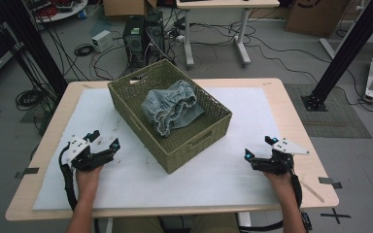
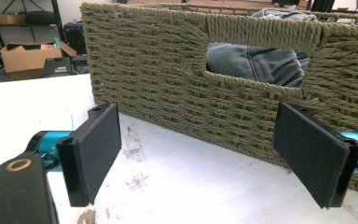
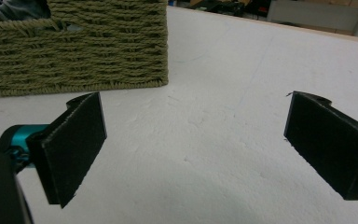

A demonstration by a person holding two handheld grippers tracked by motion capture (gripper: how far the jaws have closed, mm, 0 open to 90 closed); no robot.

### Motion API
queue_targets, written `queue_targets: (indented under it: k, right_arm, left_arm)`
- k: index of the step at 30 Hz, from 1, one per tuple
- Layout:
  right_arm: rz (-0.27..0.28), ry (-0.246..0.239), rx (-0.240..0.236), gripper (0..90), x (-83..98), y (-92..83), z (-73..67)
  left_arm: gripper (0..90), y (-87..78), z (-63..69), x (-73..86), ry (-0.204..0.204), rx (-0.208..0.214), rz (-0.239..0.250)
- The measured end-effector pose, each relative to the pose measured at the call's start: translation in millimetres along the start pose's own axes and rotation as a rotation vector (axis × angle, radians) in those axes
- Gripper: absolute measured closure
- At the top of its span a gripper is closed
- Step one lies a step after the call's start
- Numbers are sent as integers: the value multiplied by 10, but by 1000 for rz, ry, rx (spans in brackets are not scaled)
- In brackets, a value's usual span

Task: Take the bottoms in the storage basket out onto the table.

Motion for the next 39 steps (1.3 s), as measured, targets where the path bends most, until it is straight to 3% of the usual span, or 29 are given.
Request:
queue_targets:
  k: [18,21,31,36,39]
  right_arm:
    - [-16,19,-3,54,-11,9,15]
    - [-29,41,-36,54,-48,21,21]
    - [17,-4,-128,54,-646,-18,-159]
    - [-3,-44,-181,53,-955,20,-267]
    - [-23,-69,-188,54,-1101,50,-308]
  left_arm:
    - [157,-15,6,4,6,1,16]
    - [157,-15,8,4,12,4,15]
    - [157,-10,8,3,12,-2,12]
    - [157,-11,10,3,12,-1,13]
    - [158,-9,6,2,8,1,11]
Point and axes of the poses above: each handheld gripper's, and its own axes: y roughly forward along the jaws, x roughly out of its underside, z roughly to its right, the point moved 2 cm from there along y, roughly forward along the jaws, and after that the axes turned 7 degrees about -z, right-handed, at the moved point
